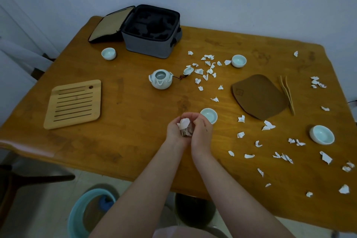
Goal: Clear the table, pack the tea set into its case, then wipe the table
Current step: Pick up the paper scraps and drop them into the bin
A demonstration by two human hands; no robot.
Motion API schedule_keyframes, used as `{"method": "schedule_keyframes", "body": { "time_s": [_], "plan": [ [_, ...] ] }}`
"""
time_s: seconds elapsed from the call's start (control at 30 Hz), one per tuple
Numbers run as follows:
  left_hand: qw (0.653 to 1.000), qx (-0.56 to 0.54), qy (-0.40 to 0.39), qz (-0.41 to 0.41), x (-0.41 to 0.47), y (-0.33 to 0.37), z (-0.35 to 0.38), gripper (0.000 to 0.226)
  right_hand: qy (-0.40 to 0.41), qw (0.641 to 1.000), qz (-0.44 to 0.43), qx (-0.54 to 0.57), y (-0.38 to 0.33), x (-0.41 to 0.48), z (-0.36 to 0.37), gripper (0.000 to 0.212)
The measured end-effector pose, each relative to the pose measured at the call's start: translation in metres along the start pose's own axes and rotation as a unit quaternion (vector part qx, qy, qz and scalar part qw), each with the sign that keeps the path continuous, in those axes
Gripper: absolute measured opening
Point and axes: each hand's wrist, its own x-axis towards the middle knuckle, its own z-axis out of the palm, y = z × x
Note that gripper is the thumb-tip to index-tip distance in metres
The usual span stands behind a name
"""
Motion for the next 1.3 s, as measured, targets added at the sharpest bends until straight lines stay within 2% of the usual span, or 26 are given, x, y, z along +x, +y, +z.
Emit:
{"method": "schedule_keyframes", "body": {
  "time_s": [0.2,0.43,0.53,0.67,0.77,0.87,0.97,1.03,1.1,1.2,1.3],
  "plan": [
    [1.000,-0.016,-0.024,-0.001,0.008,0.001,0.000,0.040,-0.040,0.999,-0.004,0.036,-0.003,0.002,-0.004,0.035],
    [0.999,-0.039,-0.023,0.010,0.034,0.011,-0.019,0.033,-0.073,0.995,-0.057,0.031,-0.013,0.005,-0.013,0.037],
    [0.998,-0.031,-0.013,0.048,0.039,0.015,-0.022,0.022,-0.057,0.996,-0.063,0.007,-0.010,0.013,-0.017,0.035],
    [0.997,-0.020,-0.001,0.076,0.039,0.022,-0.025,0.024,-0.013,0.993,-0.065,-0.097,0.002,0.025,-0.029,0.033],
    [0.996,-0.017,-0.007,0.086,0.039,0.031,-0.029,0.025,-0.017,0.959,-0.084,-0.272,0.015,0.032,-0.046,0.030],
    [0.995,0.000,-0.012,0.097,0.040,0.039,-0.034,0.026,-0.065,0.880,-0.117,-0.456,0.037,0.032,-0.058,0.035],
    [0.994,0.013,-0.018,0.103,0.038,0.046,-0.037,0.026,-0.105,0.833,-0.133,-0.526,0.052,0.030,-0.058,0.048],
    [0.994,0.019,-0.021,0.106,0.038,0.049,-0.040,0.027,-0.114,0.811,-0.143,-0.556,0.059,0.030,-0.054,0.048],
    [0.994,0.018,-0.022,0.110,0.037,0.051,-0.042,0.028,-0.106,0.796,-0.169,-0.571,0.063,0.032,-0.050,0.039],
    [0.993,0.017,-0.018,0.114,0.035,0.053,-0.046,0.028,-0.082,0.804,-0.196,-0.555,0.066,0.036,-0.047,0.027],
    [0.993,0.015,-0.010,0.116,0.034,0.056,-0.051,0.028,-0.100,0.806,-0.206,-0.546,0.065,0.037,-0.044,0.024]
  ]
}}
